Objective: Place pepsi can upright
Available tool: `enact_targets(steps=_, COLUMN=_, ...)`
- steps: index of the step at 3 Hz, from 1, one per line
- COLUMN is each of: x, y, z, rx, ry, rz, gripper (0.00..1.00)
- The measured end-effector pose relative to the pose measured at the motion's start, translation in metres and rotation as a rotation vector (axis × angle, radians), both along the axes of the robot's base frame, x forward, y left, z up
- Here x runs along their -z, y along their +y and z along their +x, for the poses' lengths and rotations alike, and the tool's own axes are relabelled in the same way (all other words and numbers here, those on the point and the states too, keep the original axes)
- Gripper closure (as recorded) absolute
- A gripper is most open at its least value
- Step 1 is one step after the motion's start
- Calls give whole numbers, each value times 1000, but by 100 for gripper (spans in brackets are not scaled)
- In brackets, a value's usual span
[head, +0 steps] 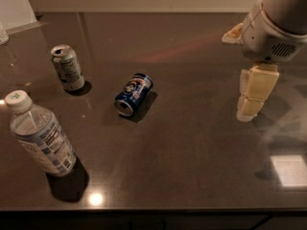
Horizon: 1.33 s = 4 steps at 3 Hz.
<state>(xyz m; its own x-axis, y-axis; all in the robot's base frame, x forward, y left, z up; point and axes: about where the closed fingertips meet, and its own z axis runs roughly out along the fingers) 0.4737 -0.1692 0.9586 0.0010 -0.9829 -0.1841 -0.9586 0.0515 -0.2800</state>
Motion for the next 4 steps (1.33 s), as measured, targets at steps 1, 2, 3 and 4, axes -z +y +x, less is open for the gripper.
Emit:
enact_targets(steps=1, x=11, y=31, z=25, rx=-153, ry=-22, rz=-1, gripper=0)
enact_targets(steps=2, x=19, y=62, z=48, rx=-310, ry=-39, rz=2, gripper=0)
enact_targets(steps=3, x=23, y=90, z=64, rx=-472, ry=-50, rz=21, gripper=0)
enact_targets(steps=4, x=24, y=117, z=73, rx=-626, ry=-71, rz=32, gripper=0)
